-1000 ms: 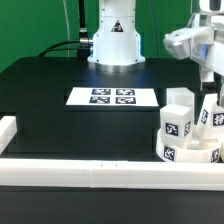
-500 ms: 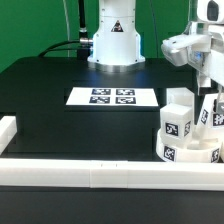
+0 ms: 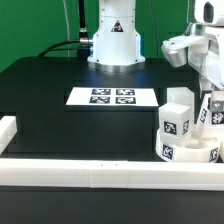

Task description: Assemble stool

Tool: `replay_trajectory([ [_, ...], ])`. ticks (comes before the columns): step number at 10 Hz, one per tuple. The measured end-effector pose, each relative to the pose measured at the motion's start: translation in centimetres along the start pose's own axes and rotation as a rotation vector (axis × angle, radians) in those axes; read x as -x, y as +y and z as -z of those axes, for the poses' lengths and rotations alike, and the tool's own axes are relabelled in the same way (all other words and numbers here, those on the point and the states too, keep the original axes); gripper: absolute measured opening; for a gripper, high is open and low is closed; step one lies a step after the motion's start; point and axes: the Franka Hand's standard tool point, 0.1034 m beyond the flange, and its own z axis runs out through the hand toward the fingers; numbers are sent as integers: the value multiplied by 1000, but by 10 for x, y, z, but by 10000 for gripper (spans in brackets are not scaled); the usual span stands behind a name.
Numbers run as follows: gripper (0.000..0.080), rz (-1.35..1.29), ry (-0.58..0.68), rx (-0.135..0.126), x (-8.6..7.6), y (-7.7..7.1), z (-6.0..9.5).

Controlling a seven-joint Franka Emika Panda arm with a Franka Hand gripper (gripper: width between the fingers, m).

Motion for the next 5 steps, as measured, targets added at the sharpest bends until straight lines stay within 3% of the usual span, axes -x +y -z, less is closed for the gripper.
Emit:
replay_trajectory([
  [5, 338, -395, 1, -5, 2, 1, 0],
])
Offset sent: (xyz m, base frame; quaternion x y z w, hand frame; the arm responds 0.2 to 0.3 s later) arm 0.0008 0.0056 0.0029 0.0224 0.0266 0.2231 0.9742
